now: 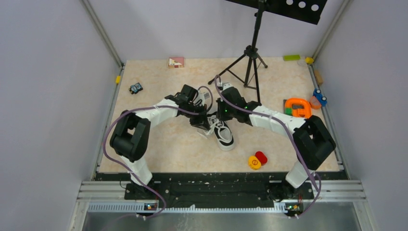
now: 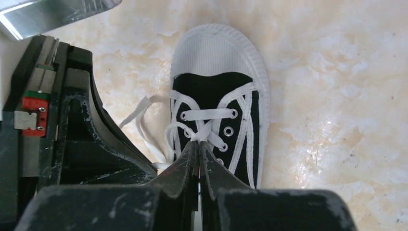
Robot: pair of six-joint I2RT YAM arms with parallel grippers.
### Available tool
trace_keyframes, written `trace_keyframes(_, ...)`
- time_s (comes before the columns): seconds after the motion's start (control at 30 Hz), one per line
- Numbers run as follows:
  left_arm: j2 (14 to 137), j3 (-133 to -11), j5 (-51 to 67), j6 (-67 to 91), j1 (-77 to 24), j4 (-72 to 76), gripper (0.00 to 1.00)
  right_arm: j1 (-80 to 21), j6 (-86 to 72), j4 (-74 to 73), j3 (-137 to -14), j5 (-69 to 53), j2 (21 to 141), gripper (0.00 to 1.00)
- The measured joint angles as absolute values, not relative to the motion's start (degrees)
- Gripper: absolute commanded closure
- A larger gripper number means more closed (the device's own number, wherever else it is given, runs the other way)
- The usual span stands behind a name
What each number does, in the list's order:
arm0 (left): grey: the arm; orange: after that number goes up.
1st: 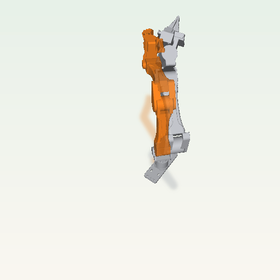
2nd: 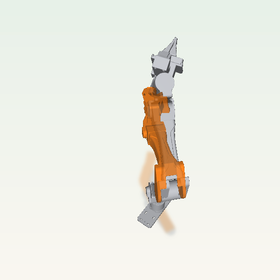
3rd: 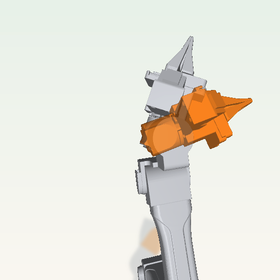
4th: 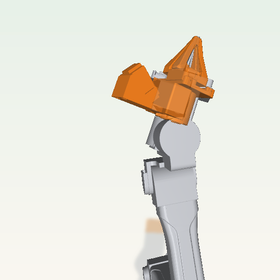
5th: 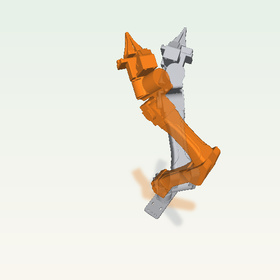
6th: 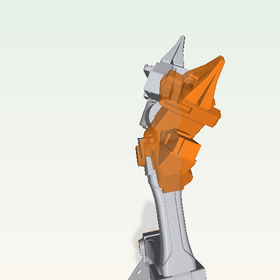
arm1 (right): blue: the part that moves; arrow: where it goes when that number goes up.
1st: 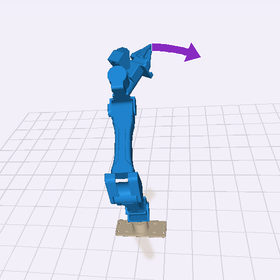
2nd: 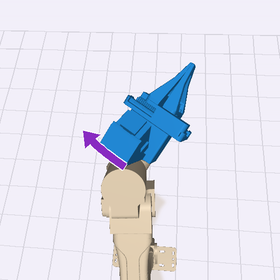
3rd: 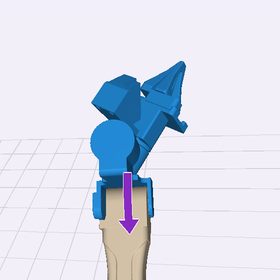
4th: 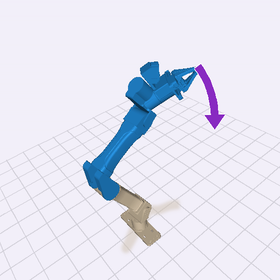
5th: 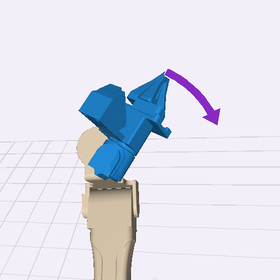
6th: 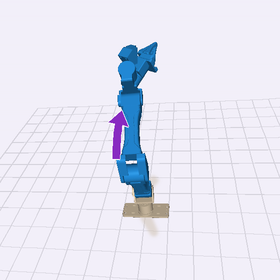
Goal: Tie the shoes
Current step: Cross the shoelace with the shoelace.
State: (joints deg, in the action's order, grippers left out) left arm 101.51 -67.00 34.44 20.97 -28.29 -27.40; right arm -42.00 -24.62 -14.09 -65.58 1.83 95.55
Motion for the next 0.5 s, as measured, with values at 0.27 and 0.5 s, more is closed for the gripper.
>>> trace_keyframes(0.27, 101.49, -67.00, 35.29, 21.12, -28.29, -26.89, 1.00, -42.00, -28.71, -10.04, -62.52, 5.45, 91.77, 1.00)
trace_keyframes(0.5, 101.08, -67.51, 35.38, 21.39, -28.29, -27.18, 0.88, -42.02, -31.83, -9.39, -57.14, 12.45, 85.32, 1.00)
